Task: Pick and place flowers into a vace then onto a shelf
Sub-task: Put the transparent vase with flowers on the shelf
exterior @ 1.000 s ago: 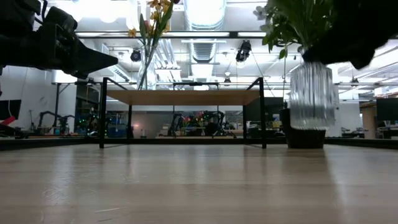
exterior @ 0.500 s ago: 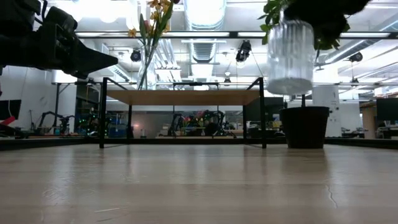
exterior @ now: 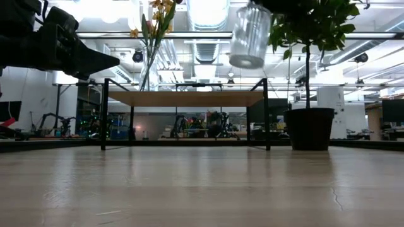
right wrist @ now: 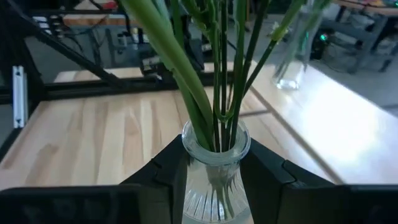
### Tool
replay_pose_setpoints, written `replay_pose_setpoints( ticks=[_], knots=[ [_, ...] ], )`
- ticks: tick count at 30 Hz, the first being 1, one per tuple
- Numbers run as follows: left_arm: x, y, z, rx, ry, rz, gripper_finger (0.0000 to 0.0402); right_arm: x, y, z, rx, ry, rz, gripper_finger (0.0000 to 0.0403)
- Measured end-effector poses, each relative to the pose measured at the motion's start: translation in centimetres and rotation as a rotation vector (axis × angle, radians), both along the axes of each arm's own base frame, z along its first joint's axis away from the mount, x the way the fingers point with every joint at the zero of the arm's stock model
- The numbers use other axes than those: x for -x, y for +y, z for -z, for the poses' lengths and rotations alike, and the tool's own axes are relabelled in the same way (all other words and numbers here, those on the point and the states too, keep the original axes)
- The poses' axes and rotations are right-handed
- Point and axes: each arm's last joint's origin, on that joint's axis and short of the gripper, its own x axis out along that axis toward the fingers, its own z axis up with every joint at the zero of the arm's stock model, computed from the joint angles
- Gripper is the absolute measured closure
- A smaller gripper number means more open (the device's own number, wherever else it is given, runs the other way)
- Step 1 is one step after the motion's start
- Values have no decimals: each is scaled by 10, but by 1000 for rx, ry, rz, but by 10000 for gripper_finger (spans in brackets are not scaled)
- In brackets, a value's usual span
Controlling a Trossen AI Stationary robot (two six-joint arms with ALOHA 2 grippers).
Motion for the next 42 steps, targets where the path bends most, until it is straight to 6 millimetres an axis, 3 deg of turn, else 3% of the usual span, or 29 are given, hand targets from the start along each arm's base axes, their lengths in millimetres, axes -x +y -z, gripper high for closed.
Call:
replay_pose_setpoints(
  ticks=[5, 13, 23, 28, 33, 37, 42],
  knots=[
    [0, 0, 0, 0, 0, 0, 398, -11, -27, -16, 10, -18, -14, 292],
    [0, 0, 0, 0, 0, 0, 398, -23, -90, -42, 9, -65, 54, 292],
    [0, 0, 1, -1, 9, 0, 398, -69, -137, -50, 0, 58, 137, 292],
    [0, 0, 1, -1, 10, 0, 398, -87, -142, -54, -20, 66, 152, 292],
    [0, 0, 1, -2, 16, 0, 398, -86, -140, -61, -44, 104, 156, 292],
    [0, 0, 1, -2, 15, 0, 398, -76, -128, -64, -82, 144, 140, 292],
    [0, 0, 1, -2, 15, 0, 398, -64, -97, -72, -127, 156, 93, 292]
  ],
)
